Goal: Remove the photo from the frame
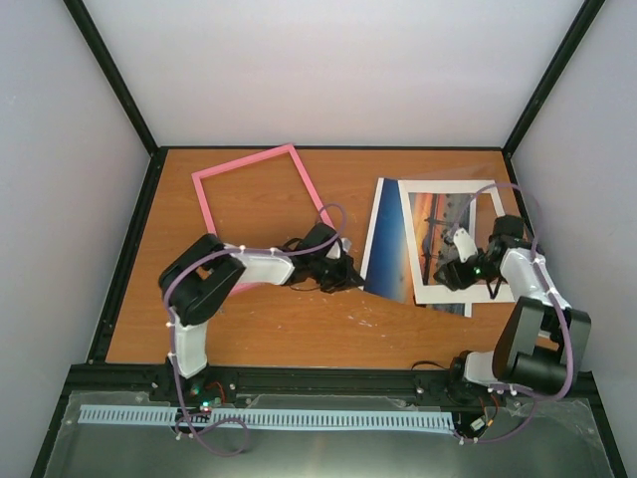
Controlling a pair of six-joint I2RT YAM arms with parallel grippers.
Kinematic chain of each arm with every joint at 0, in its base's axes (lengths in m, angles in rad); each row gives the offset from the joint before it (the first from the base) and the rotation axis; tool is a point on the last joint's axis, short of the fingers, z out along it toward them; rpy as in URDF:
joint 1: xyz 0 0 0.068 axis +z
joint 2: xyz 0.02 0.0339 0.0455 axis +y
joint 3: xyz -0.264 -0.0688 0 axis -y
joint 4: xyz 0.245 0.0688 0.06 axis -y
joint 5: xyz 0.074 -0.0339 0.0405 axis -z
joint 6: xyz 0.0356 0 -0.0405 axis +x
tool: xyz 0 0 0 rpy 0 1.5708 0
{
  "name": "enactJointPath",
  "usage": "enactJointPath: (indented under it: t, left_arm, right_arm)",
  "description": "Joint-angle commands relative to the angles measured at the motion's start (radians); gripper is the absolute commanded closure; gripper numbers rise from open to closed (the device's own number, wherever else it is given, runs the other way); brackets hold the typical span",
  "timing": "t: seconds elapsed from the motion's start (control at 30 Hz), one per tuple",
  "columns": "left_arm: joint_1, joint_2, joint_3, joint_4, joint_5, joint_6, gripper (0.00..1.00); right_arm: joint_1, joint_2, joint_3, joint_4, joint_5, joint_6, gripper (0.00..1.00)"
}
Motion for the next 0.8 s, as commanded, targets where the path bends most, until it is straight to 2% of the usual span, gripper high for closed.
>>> enactJointPath:
  t: [0.0, 0.17, 0.3, 0.5, 0.53, 0.6, 0.67, 0.77]
  left_arm:
    - [0.028, -0.186, -0.054, -0.1, -0.064, 0.079, 0.99]
    - [0.039, -0.343, -0.18, -0.171, -0.074, 0.121, 0.99]
    - [0.039, -0.456, -0.335, -0.153, -0.075, 0.089, 0.99]
    - [0.039, -0.514, -0.472, -0.106, -0.081, 0.056, 0.99]
    - [0.04, -0.513, -0.476, -0.102, -0.08, 0.055, 0.94]
    - [0.041, -0.503, -0.471, -0.109, -0.081, 0.065, 0.73]
    - [0.046, -0.494, -0.462, -0.121, -0.094, 0.076, 0.58]
    - [0.073, -0.48, -0.436, -0.15, -0.129, 0.122, 0.49]
  right_arm:
    - [0.004, -0.081, 0.124, -0.098, -0.085, 0.008, 0.34]
    - [0.005, -0.036, 0.17, -0.08, -0.09, 0.038, 0.34]
    - [0.01, 0.031, 0.173, -0.053, -0.116, 0.053, 0.35]
    - [0.048, 0.141, 0.148, 0.038, -0.09, 0.079, 0.36]
    - [0.056, 0.16, 0.148, 0.046, -0.082, 0.083, 0.37]
    - [0.067, 0.186, 0.145, 0.067, -0.06, 0.098, 0.37]
    - [0.073, 0.205, 0.142, 0.082, -0.037, 0.113, 0.38]
    - [0.079, 0.22, 0.135, 0.096, -0.022, 0.122, 0.38]
